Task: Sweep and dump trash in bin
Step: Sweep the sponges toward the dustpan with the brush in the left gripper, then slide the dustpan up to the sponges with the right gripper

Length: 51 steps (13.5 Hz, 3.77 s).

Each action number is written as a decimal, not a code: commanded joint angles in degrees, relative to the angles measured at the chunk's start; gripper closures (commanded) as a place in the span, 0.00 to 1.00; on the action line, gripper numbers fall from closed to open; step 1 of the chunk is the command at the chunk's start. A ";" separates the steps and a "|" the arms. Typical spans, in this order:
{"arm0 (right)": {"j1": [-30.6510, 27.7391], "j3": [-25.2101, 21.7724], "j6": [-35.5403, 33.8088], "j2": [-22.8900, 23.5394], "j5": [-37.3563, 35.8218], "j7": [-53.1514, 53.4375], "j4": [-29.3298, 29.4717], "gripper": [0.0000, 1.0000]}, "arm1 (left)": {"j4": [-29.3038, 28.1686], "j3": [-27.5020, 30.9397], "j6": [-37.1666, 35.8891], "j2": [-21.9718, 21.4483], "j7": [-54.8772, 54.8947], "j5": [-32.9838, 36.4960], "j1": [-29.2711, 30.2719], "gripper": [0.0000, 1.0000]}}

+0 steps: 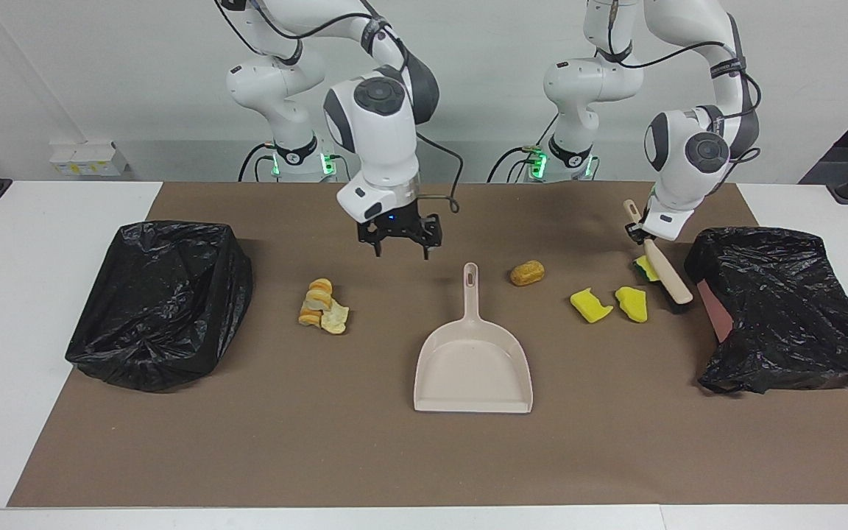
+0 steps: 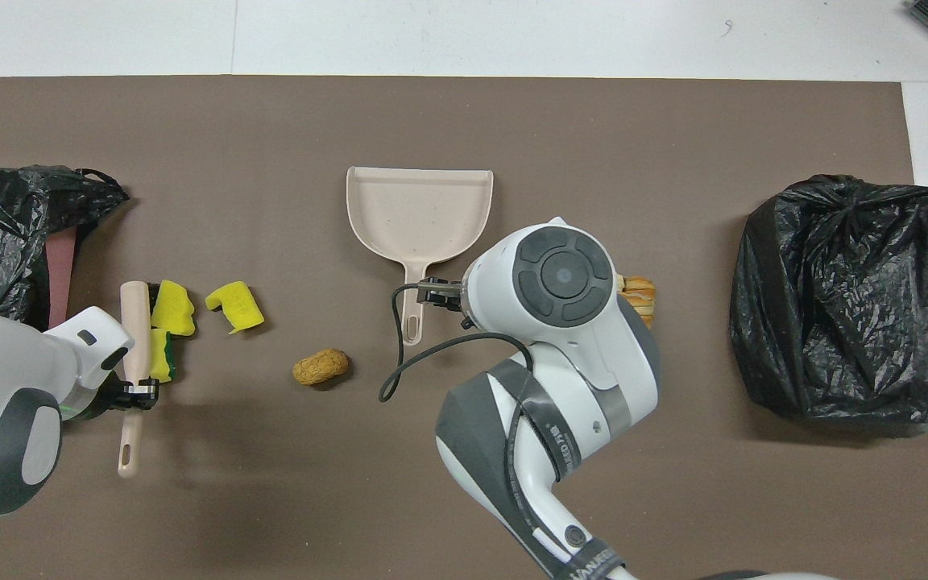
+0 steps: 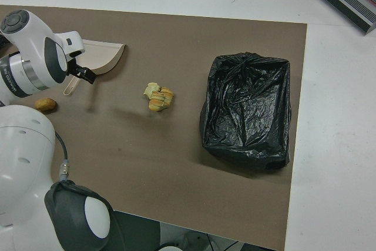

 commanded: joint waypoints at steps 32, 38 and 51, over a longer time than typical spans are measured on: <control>0.55 0.58 5.60 14.58 2.30 -25.06 11.39 1.00 | 1.53 0.37 -0.11 3.27 -3.53 -9.61 -18.86 1.00; -7.26 0.22 1.58 7.30 4.63 -56.70 7.61 1.00 | 1.53 0.37 -0.11 3.18 -4.85 -9.61 -19.39 1.00; -7.72 0.14 -5.91 -4.48 -2.84 -104.87 -8.89 1.00 | 1.53 0.28 -2.57 2.48 -17.23 -9.61 -23.78 1.00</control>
